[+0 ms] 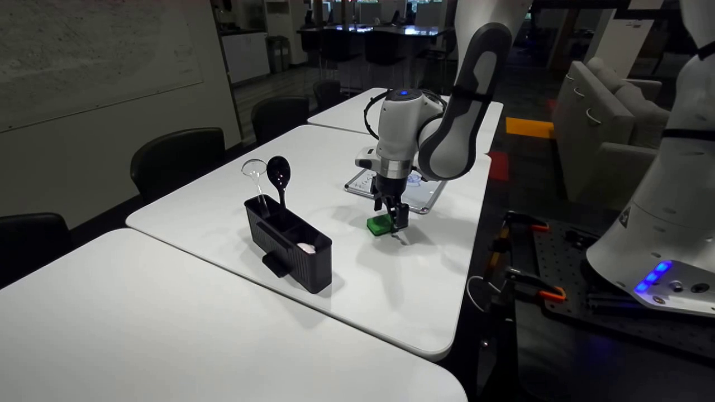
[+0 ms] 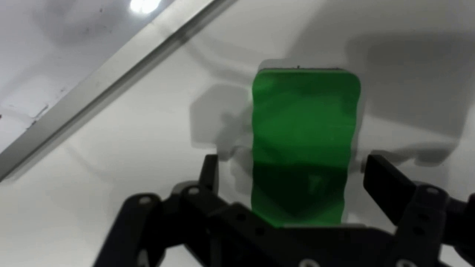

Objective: Use the green board eraser to erase the writing on the white board

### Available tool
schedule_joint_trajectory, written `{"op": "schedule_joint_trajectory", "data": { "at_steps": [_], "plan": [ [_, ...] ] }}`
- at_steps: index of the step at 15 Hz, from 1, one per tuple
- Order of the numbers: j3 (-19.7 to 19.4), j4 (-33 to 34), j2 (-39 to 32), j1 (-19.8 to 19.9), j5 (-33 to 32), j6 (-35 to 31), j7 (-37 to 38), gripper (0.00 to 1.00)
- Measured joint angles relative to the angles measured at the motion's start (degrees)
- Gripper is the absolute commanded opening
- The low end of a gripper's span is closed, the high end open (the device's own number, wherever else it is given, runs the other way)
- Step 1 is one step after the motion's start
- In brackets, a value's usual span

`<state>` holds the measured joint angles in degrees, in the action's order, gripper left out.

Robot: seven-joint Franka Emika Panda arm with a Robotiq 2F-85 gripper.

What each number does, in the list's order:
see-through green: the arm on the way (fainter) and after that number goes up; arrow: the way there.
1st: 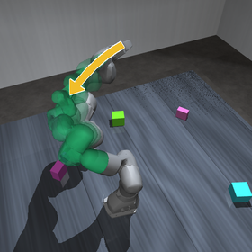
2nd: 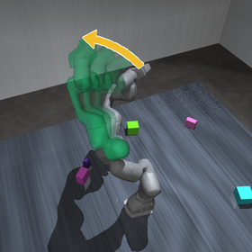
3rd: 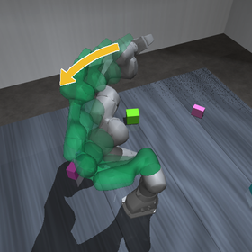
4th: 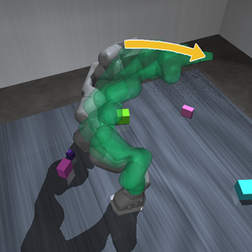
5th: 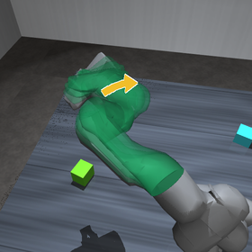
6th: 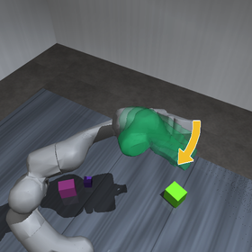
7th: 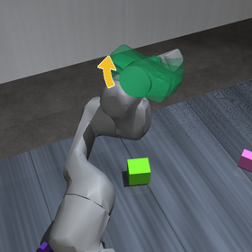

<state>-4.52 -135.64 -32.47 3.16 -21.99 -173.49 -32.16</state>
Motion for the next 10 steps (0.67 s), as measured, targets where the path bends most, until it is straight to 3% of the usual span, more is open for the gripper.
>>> {"op": "schedule_joint_trajectory", "data": {
  "at_steps": [1,3,6,7,10],
  "plan": [
    [0.0,0.1,-0.3,0.0,0.0,-0.2,0.0,0.75],
    [0.0,0.3,-0.8,0.1,0.0,-0.7,0.0,0.68],
    [0.0,0.4,-1.2,0.1,0.0,-1.4,0.0,0.42],
    [0.0,0.4,-1.2,0.1,0.0,-1.5,0.1,0.80],
    [0.0,0.4,-1.0,0.2,0.0,-1.5,0.1,0.95]
  ]
}}
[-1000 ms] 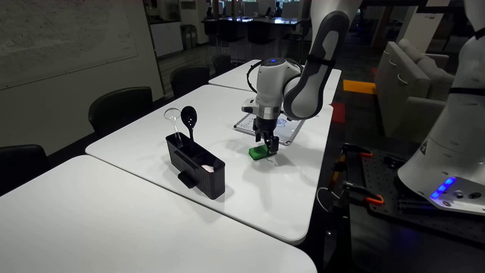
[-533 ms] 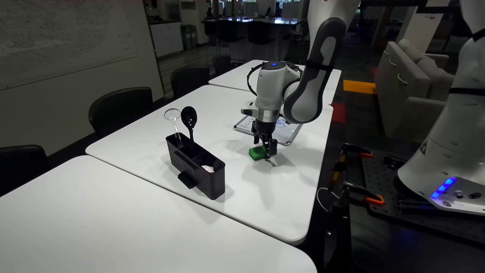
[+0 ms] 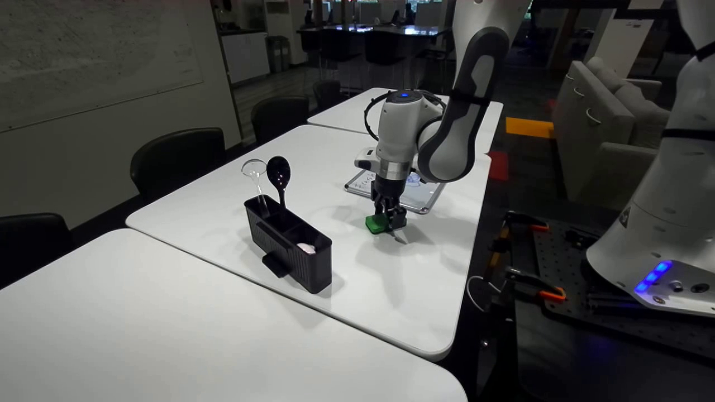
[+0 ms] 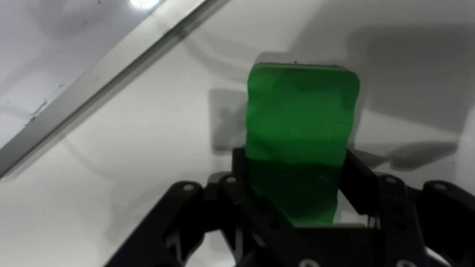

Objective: Use the green board eraser to erase the writing on the white board

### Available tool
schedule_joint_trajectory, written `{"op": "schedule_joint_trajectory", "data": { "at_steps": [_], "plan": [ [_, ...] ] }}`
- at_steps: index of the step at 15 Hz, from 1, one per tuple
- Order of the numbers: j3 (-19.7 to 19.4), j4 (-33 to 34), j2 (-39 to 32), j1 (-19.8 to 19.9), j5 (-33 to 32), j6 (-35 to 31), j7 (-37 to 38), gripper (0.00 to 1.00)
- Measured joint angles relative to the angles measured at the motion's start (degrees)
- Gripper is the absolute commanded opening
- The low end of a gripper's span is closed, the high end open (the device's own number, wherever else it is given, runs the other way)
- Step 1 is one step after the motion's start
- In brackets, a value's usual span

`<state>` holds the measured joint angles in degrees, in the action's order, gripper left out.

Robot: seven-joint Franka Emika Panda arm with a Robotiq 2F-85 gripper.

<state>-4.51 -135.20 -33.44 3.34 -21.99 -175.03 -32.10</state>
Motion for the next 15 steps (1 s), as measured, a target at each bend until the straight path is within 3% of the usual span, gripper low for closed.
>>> {"op": "schedule_joint_trajectory", "data": {
  "at_steps": [2,11,12,13,15],
  "plan": [
    [0.0,0.3,0.0,0.2,0.0,0.0,0.1,1.00],
    [0.1,0.3,0.0,0.6,0.0,0.0,2.2,1.00],
    [0.2,0.4,0.0,0.7,0.0,0.0,2.3,0.96],
    [0.2,0.4,0.0,0.9,0.1,0.0,2.3,0.74],
    [0.4,0.4,0.0,1.3,0.1,0.0,2.3,0.68]
  ]
}}
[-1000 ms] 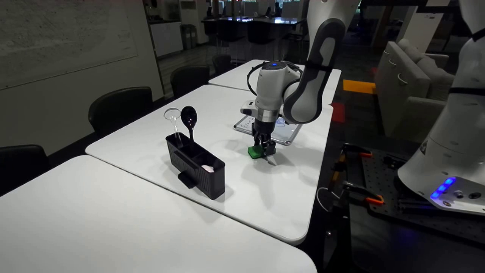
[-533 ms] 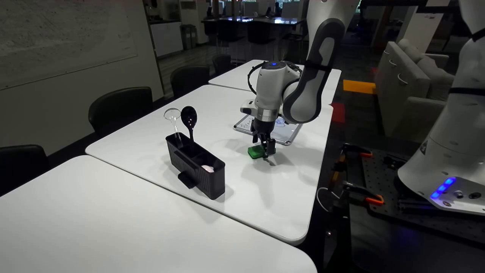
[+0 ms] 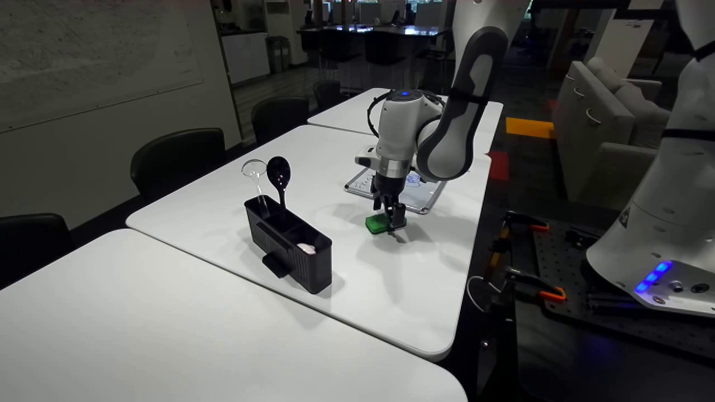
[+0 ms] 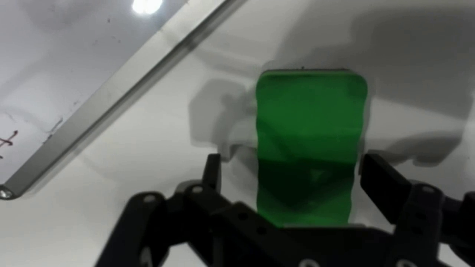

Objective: Use the green board eraser to erase the writing on the white board

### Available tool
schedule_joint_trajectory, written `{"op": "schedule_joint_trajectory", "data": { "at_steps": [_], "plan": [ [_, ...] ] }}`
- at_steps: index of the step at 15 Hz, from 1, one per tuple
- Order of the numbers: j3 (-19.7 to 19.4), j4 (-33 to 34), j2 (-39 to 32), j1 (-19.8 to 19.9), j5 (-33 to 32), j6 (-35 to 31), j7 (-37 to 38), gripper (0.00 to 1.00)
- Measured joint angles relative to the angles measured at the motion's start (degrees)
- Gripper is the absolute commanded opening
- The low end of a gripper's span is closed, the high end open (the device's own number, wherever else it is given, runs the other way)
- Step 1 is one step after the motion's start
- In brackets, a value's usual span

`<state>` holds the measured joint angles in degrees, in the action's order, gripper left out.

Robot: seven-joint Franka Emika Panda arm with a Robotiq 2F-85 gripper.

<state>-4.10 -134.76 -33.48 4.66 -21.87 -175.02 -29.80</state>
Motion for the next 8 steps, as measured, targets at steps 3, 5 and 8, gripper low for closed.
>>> {"op": "schedule_joint_trajectory", "data": {
  "at_steps": [3,5,8],
  "plan": [
    [0.5,0.1,0.0,0.7,0.1,0.0,0.0,0.44],
    [0.7,0.2,0.0,1.0,0.1,0.0,0.0,0.32],
    [0.7,0.3,0.0,1.1,0.1,0.1,0.0,0.32]
  ]
}}
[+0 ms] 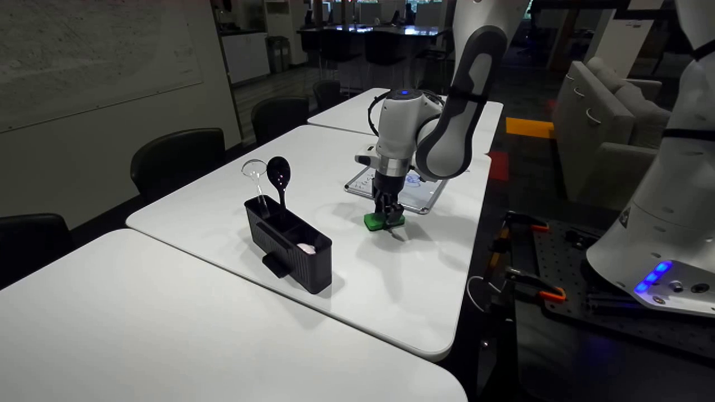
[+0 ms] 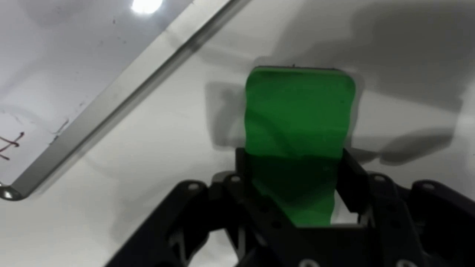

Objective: Use the green board eraser to erase the writing on the white board

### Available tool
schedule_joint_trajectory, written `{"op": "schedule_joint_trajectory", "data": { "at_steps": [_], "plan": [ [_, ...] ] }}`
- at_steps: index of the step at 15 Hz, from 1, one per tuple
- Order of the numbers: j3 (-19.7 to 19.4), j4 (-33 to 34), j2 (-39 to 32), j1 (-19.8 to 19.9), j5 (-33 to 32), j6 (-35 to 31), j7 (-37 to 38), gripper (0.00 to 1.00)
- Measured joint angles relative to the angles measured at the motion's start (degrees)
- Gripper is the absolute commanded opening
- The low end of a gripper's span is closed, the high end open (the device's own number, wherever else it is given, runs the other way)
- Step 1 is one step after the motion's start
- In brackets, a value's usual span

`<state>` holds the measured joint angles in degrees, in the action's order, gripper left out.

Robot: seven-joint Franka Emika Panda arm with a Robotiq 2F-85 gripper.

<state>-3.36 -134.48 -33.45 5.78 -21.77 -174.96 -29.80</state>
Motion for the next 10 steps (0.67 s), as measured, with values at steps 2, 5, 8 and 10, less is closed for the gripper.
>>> {"op": "schedule_joint_trajectory", "data": {
  "at_steps": [2,5,8,10],
  "plan": [
    [0.0,0.0,0.0,0.0,0.0,0.0,0.0,0.32],
    [0.1,0.1,0.1,0.0,0.0,0.1,0.0,0.32],
    [-0.2,-0.2,1.6,0.1,0.0,0.7,0.1,0.32],
    [-1.2,-0.8,3.5,0.3,0.0,0.8,0.8,0.32]
  ]
}}
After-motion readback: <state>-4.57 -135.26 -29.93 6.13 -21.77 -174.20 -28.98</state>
